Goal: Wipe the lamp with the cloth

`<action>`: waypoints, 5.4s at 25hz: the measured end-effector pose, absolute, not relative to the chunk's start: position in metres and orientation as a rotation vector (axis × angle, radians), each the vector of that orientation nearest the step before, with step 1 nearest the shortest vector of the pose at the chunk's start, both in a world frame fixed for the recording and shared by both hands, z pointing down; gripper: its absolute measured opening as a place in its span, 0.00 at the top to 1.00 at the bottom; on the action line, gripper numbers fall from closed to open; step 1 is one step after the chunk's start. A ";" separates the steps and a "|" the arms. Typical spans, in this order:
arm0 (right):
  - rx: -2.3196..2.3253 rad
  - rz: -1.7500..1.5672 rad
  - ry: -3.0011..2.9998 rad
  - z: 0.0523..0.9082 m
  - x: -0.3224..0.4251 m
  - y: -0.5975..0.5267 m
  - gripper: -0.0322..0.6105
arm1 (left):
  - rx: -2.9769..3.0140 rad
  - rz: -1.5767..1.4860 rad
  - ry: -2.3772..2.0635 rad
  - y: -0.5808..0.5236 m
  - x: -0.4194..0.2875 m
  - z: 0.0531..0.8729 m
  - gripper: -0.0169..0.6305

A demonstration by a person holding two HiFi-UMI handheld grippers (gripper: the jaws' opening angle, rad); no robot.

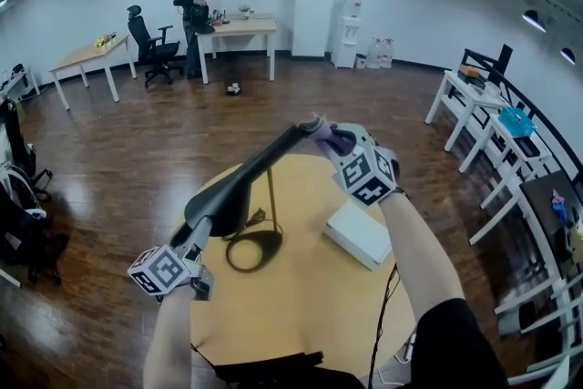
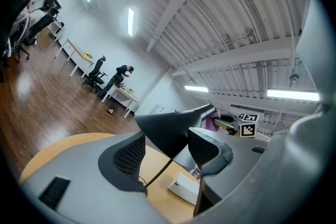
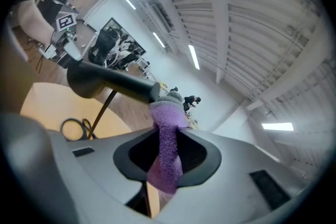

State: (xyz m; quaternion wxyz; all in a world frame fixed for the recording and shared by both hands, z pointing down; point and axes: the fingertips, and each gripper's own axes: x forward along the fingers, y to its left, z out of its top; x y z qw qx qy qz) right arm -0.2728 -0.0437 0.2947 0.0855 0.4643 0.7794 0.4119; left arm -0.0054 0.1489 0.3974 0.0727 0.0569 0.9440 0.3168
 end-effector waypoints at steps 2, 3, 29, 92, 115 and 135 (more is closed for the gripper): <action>1.356 1.118 2.353 0.277 -0.270 -0.036 0.81 | 0.200 0.920 2.849 0.147 -0.004 0.397 0.59; 1.349 1.071 2.362 0.271 -0.268 -0.031 0.81 | 0.220 0.901 2.854 0.146 -0.003 0.398 0.59; 1.374 1.569 1.874 0.309 -0.229 -0.032 0.81 | -0.075 -0.231 3.248 0.077 -0.085 0.332 0.61; 2.496 -0.192 2.454 0.342 -0.157 0.005 0.81 | -0.109 -0.297 3.199 0.072 -0.079 0.328 0.65; 1.924 -1.115 2.534 0.272 -0.239 -0.048 0.81 | -0.105 -0.303 3.180 0.065 -0.077 0.334 0.65; 2.400 -1.303 2.295 0.364 -0.192 0.007 0.81 | -0.102 -0.308 3.167 0.063 -0.072 0.336 0.66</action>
